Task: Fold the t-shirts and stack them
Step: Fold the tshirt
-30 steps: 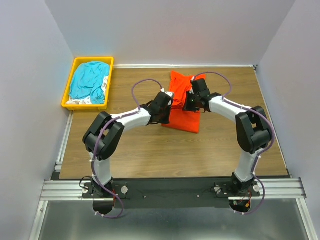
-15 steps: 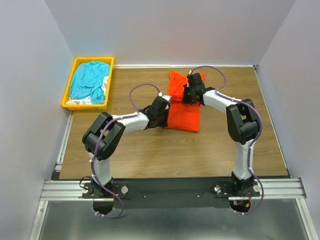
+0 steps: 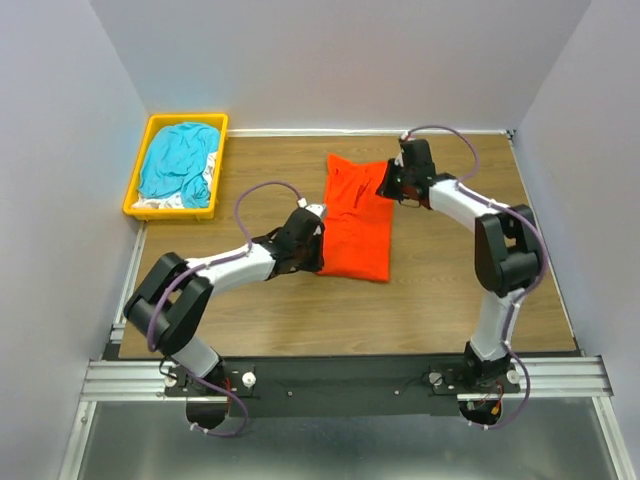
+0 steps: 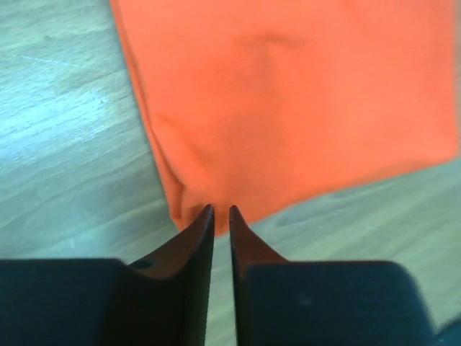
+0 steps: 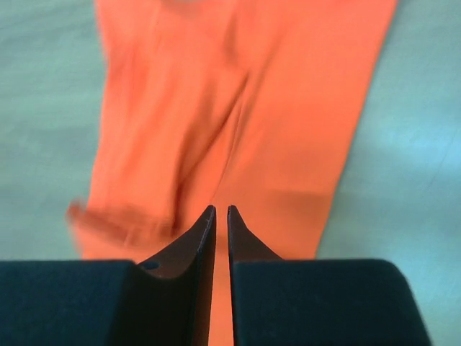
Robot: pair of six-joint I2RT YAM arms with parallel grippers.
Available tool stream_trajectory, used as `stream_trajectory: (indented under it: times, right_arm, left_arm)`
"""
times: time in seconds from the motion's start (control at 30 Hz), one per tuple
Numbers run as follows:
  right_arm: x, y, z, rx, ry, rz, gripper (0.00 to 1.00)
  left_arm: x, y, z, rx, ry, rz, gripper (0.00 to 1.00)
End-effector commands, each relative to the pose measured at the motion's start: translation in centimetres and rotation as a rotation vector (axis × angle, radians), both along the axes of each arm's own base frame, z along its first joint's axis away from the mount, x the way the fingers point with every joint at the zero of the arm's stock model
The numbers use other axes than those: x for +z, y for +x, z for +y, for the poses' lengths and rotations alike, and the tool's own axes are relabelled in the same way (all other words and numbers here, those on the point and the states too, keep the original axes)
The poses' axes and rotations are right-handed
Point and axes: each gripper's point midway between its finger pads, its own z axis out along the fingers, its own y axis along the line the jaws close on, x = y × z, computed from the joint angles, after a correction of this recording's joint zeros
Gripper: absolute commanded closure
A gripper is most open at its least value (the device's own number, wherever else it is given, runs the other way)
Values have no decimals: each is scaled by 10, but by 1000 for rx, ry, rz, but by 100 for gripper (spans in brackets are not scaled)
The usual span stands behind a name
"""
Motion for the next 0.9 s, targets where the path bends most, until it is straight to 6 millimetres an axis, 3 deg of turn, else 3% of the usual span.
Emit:
stream_trajectory:
  times: [0.0,0.03,0.07,0.1,0.17,0.27,0.3,0.57,0.63,0.77,0.87]
  right_arm:
    - [55,-59,29,148,273,-33,82]
    - [43,-71,33,173,313,-5,82]
    - [66,-89,43,231,404,-13,82]
    - [52,-110,45,258,449,9,81]
    - [63,-145,57,344,602,53,77]
    - [47,-174,58,371,706,48,76]
    - [25,-190,54,351,711,103,76]
    - [-60,-234,28,275,629,247,76]
    - [-75,-241,19,251,612,278,76]
    - [-83,-244,5,222,605,281,76]
    - [-61,-242,10,286,639,236,74]
  left_arm:
    - [58,13,-11,36,-182,-122,71]
    - [58,10,-11,29,-191,-114,71]
    - [65,12,-15,22,-219,-134,71]
    - [68,11,-17,11,-237,-145,71]
    - [69,10,-22,-17,-273,-146,71]
    - [57,10,-23,-20,-302,-124,76]
    - [52,11,-20,-1,-303,-115,80]
    - [-17,7,11,113,-293,24,83]
    - [-24,4,16,138,-311,58,84]
    - [-23,-1,26,164,-317,53,84]
    - [-12,-4,30,161,-322,28,84]
